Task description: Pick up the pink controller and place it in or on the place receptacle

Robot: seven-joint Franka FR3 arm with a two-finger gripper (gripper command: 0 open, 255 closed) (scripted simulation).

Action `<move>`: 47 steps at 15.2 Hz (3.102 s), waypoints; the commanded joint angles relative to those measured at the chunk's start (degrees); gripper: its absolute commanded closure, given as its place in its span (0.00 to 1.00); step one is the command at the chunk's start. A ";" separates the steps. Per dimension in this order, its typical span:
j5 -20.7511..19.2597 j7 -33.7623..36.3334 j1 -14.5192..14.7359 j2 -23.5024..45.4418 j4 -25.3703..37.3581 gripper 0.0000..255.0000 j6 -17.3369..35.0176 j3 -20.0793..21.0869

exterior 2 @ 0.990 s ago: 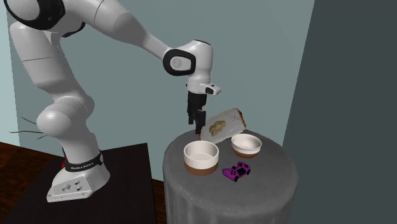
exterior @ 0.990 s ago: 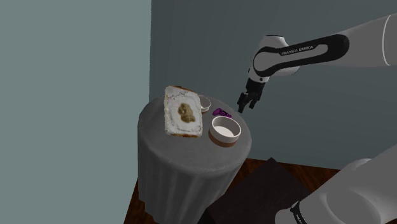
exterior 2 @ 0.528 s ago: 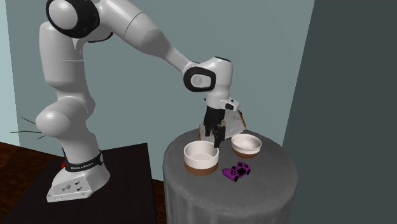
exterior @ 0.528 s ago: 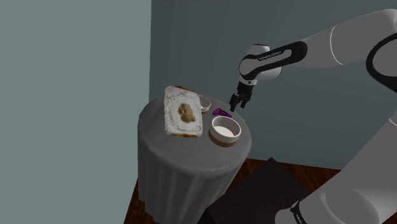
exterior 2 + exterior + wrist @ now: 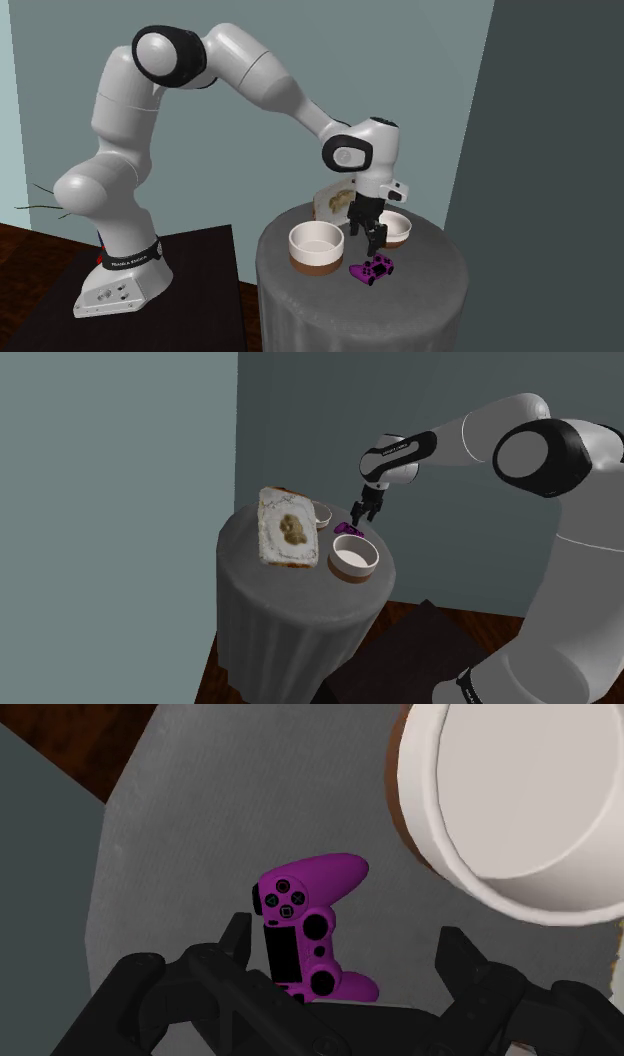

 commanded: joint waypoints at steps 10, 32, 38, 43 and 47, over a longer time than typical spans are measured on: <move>2.03 -1.58 -1.75 11.93 8.59 0.00 3.53 1.06; 1.75 -1.39 -1.60 10.12 8.51 1.00 1.82 0.84; 1.25 -1.06 -1.38 7.26 8.90 1.00 -1.41 0.51; 0.85 -0.79 -1.23 5.09 9.58 1.00 -4.24 0.26; 0.54 -0.57 -1.14 3.51 10.36 1.00 -6.59 0.09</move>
